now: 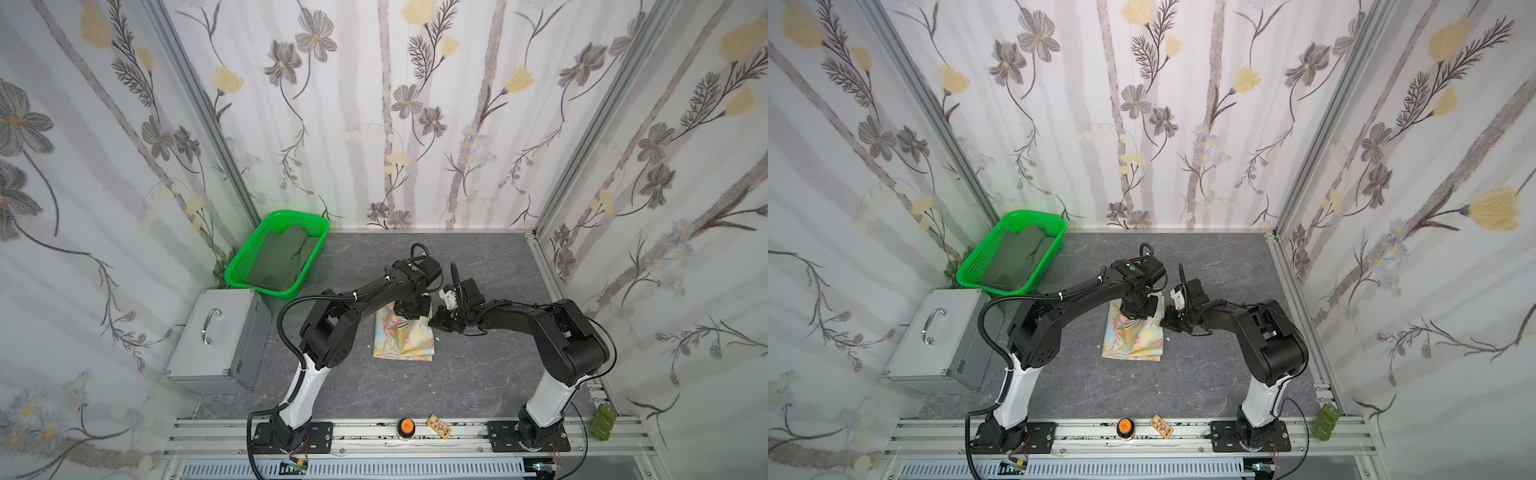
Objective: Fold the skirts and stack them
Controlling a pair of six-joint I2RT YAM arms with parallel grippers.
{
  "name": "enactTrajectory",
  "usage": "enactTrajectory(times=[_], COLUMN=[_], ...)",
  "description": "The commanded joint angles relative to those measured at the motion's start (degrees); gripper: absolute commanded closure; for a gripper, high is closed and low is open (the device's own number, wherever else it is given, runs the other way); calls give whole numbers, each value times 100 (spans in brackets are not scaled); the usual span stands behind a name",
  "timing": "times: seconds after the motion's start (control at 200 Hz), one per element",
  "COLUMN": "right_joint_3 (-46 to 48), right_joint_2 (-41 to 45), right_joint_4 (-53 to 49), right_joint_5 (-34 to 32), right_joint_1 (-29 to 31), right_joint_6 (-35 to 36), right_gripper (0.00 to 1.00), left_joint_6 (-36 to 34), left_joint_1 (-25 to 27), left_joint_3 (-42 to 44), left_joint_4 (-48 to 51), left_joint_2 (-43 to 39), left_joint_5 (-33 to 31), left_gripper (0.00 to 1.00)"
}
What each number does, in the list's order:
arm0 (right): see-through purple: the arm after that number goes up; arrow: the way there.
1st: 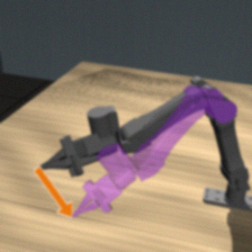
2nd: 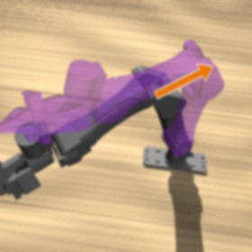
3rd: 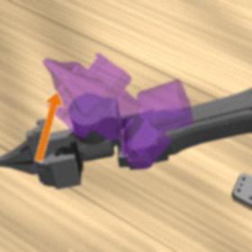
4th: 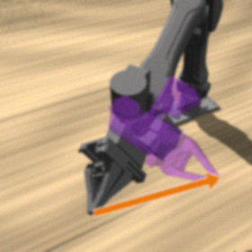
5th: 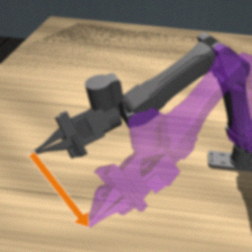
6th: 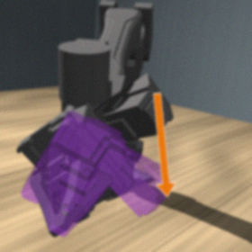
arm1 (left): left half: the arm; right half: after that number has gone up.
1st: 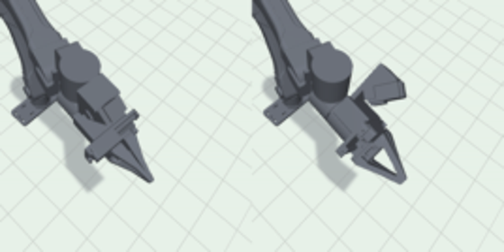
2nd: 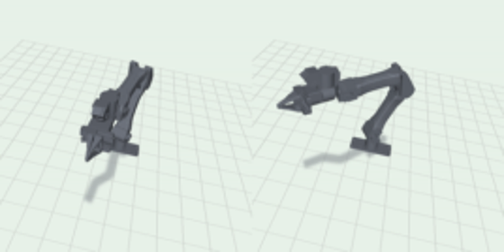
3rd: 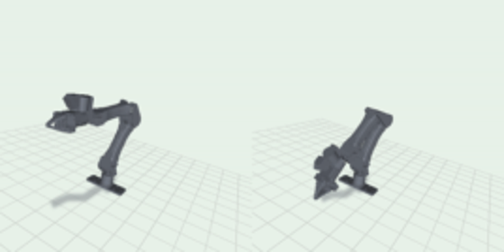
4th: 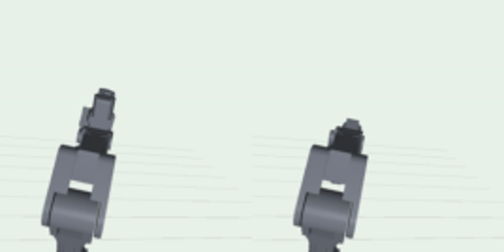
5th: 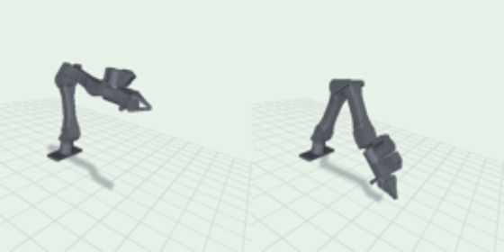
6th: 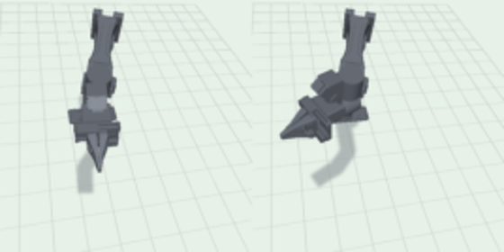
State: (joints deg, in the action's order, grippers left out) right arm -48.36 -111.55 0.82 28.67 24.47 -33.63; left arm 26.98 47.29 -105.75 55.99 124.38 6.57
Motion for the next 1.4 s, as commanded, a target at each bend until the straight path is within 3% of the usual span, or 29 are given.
enactTrajectory(times=[0.0, 0.255, 0.305, 0.365, 0.41, 0.435, 0.834, 0.989, 1.394], right_joint_3=[-20, 8, 15, 28, 50, 62, 279, 238, 325], right_joint_2=[-136, -190, -197, -218, -205, -194, 351, 397, 579], right_joint_4=[-91, -23, -12, -12, -12, -18, -199, -231, -9], right_joint_5=[-261, -212, -212, -195, -205, -203, -297, -256, 134], right_joint_1=[0, 5, 5, 4, 5, 5, -65, -61, -50], right_joint_6=[-27, -51, -56, -56, -61, -57, -81, -122, -183], right_gripper=[94, 94, 94, 94, 94, 94, 94, 94, 89], left_joint_6=[9, 65, 91, 113, 145, 157, 240, 73, -376], left_joint_1=[74, 140, 133, 132, 132, 117, -325, -300, -524], left_joint_3=[-116, -244, -309, -399, -469, -499, -441, -354, -561], left_joint_4=[26, 26, 26, 26, 26, 26, 10, 17, -24], left_joint_2=[84, 258, 260, 223, 161, 123, -649, -561, -100], left_joint_5=[160, 108, 91, 83, 64, 88, 366, 570, 203], left_gripper=[100, 99, 69, 59, 42, 39, 34, 34, 32])
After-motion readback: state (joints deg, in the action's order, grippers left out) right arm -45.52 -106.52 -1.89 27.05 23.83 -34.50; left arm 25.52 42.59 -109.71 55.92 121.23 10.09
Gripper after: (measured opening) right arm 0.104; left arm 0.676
